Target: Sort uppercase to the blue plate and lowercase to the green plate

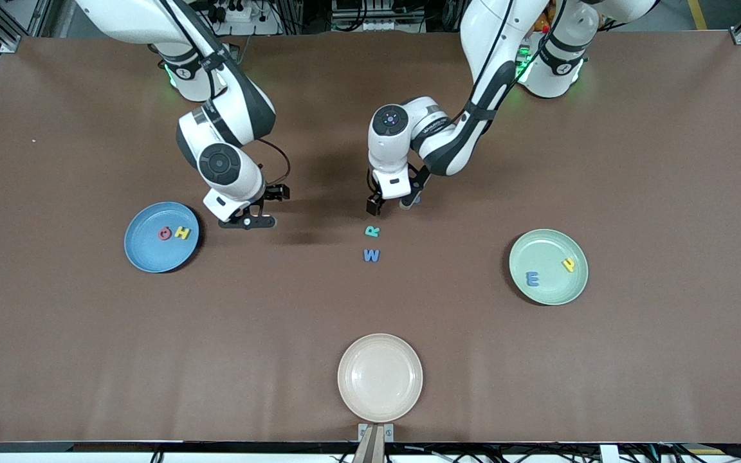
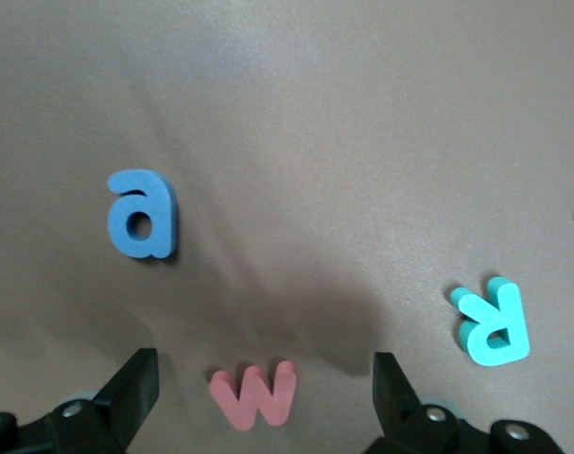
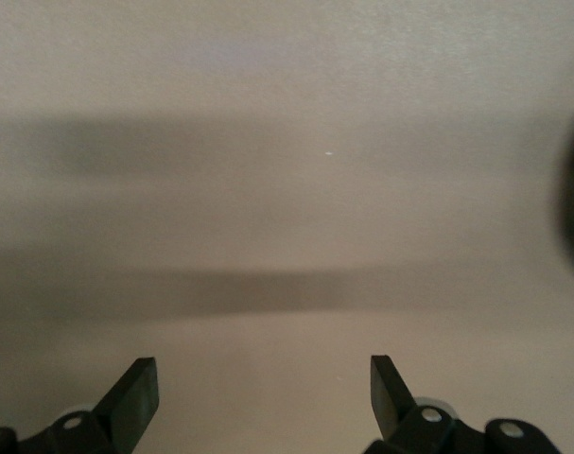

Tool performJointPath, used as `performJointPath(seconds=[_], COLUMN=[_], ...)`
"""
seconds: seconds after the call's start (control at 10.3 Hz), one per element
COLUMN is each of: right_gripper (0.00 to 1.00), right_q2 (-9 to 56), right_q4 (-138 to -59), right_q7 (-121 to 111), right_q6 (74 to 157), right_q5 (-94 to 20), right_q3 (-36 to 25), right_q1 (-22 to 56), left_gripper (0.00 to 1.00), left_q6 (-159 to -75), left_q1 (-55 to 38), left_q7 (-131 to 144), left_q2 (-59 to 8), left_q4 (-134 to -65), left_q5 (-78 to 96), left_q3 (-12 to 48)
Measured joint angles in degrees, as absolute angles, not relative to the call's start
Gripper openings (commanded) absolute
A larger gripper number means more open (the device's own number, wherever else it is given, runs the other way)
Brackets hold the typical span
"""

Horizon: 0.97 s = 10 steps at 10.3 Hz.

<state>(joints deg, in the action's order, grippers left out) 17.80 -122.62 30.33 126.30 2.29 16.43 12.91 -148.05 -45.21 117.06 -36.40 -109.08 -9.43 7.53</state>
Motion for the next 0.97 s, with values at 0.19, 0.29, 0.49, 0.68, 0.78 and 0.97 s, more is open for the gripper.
performJointPath(seconds=[0.19,0.29,0.49,0.68,0.78,0.97], right_gripper=[1.0,1.0,1.0,1.0,1.0,1.0], right_q2=[19.8,20.9,22.4,23.5,23.8,24.0], right_q4=[-122.7,-122.7,-122.7,-122.7,-122.7,-122.5], right_q7=[34.1,35.9,39.6,42.6,43.2,45.9], right_q6=[130.3,132.0,134.8,137.2,137.6,137.6], right_q5=[2.3,2.3,2.3,2.3,2.3,2.3], right_q3=[17.0,17.2,17.5,17.8,18.1,19.7], right_q1=[13.7,13.9,14.0,14.9,15.1,15.0], left_gripper=[1.0,1.0,1.0,1.0,0.79,0.0], left_q6=[-148.1,-148.1,-148.1,-148.1,-148.1,-148.0], left_q1=[-45.2,-45.2,-45.3,-45.5,-45.5,-45.5], left_q7=[117.1,117.2,117.2,117.9,118.1,118.2], left_q2=[-37.6,-37.9,-38.0,-38.1,-38.1,-38.0], left_q4=[-107.8,-107.6,-107.4,-107.4,-107.4,-107.3], left_q5=[-9.4,-9.4,-9.4,-9.4,-9.4,-9.4], left_q3=[7.5,7.5,7.5,7.5,7.5,7.6])
